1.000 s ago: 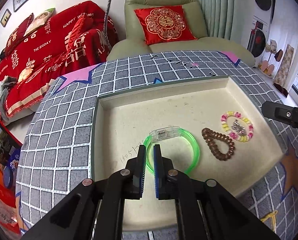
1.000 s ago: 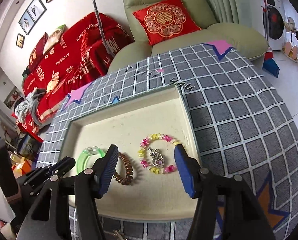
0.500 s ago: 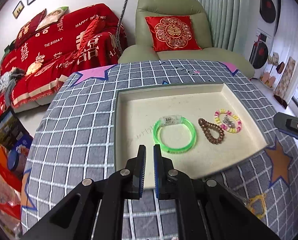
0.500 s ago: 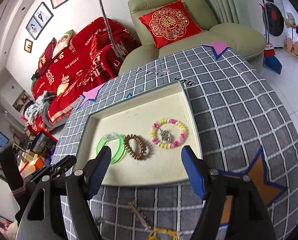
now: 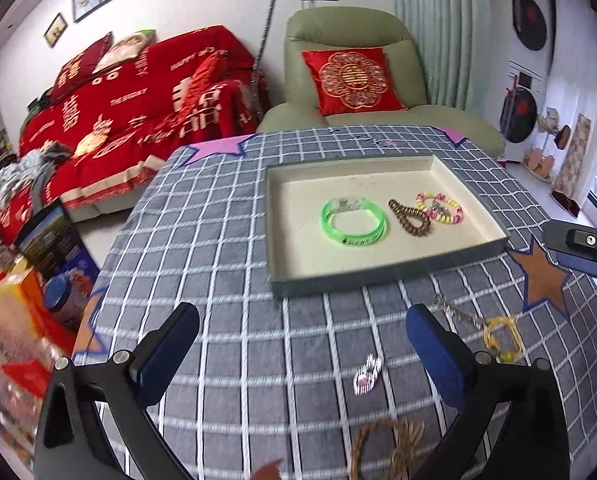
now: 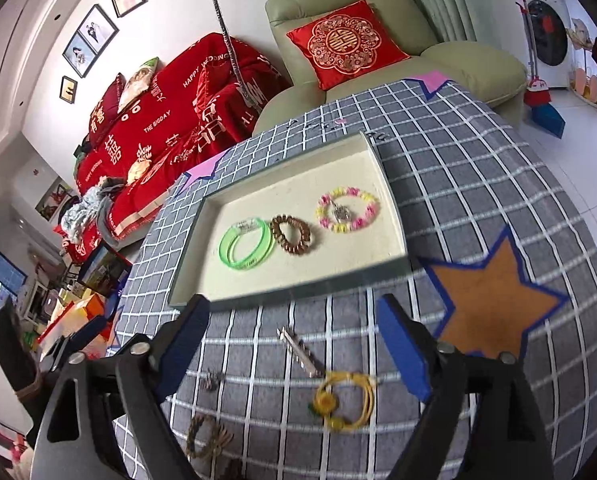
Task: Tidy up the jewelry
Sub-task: 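Move the left tool to the tan rope bracelet while the right tool approaches the black hair clip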
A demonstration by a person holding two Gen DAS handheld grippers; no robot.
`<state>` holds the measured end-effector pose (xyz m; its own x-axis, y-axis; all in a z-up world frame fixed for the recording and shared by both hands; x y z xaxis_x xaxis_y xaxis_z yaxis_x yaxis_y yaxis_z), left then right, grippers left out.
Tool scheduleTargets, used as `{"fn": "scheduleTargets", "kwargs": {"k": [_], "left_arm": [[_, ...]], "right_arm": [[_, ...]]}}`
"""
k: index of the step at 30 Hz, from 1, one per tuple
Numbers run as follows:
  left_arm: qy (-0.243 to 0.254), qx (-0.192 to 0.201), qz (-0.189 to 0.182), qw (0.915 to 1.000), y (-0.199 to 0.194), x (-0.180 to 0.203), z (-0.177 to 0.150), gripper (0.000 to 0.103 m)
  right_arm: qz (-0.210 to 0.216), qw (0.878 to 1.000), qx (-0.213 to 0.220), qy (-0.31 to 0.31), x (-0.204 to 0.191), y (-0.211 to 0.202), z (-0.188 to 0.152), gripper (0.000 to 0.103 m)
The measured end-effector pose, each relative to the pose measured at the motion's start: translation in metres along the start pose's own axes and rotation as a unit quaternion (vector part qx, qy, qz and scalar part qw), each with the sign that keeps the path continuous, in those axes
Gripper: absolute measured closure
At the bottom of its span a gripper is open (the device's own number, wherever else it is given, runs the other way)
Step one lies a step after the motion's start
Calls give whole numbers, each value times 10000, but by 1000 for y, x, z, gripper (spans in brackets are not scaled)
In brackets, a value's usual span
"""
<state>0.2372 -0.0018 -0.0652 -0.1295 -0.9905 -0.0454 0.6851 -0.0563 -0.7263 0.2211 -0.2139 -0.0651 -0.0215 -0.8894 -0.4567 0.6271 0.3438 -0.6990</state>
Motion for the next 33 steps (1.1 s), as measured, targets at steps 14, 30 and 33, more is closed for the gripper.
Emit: {"fn": "scheduleTargets", "kwargs": {"k": [14, 30, 33], "left_arm": [[-422, -579, -254, 9971, -26, -15, -97, 0], [195, -814, -338, 9959, -28, -4, -138, 0], [25, -943, -467, 9944, -22, -9, -138, 0]], "right_arm": [[-105, 9995, -192, 227, 24, -27, -57, 0], [-24, 9942, -1031, -311, 11, -20, -129, 0], [-65, 9916, -1054, -741, -6, -23, -141, 0]]}}
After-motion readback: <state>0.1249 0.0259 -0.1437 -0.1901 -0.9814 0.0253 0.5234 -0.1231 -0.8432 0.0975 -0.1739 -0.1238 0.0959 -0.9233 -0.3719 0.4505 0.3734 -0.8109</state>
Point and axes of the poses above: each gripper's, at about its wrist camera, not at the fingertips, and y roughly the way its jaws point, x to its right, z to its top, the point moved 10 cm from there along y, roughly the way its jaws point, and after that the axes turned 1 degree about -x, right-handed, at the moved point
